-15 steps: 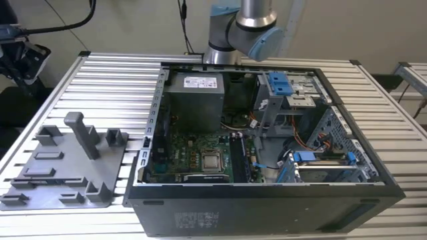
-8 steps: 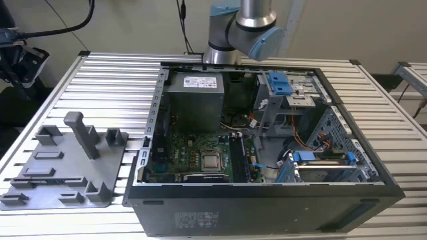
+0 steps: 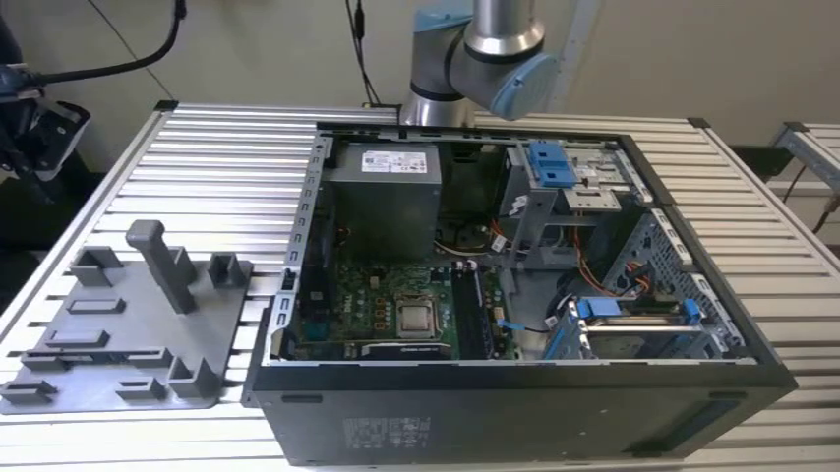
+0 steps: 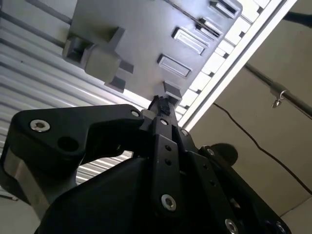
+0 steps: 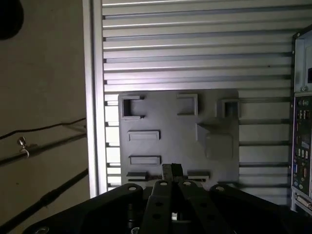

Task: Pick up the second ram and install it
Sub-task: 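Reach for the second ram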

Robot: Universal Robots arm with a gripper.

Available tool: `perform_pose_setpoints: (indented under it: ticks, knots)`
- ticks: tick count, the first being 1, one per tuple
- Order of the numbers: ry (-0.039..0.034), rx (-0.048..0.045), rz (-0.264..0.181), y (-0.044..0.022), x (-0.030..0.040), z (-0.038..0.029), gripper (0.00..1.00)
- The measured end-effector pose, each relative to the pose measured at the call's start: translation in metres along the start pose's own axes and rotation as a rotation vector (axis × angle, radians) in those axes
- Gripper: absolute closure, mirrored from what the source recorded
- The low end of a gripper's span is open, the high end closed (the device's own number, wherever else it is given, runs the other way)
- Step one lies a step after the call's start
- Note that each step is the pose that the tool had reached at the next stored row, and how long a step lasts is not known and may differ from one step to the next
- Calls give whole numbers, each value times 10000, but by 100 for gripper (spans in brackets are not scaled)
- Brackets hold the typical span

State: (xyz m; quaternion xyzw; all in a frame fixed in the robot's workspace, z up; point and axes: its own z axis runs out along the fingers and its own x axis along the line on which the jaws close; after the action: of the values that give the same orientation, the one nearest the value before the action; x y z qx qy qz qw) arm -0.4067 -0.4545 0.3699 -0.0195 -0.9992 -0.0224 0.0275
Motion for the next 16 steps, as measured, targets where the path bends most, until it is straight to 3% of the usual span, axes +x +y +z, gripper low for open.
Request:
perform_pose_setpoints:
  ticks: [8,16]
  knots:
    - [70,3,-9,-123,10,42,89]
    - [117,7,-34,-315,1,75,89]
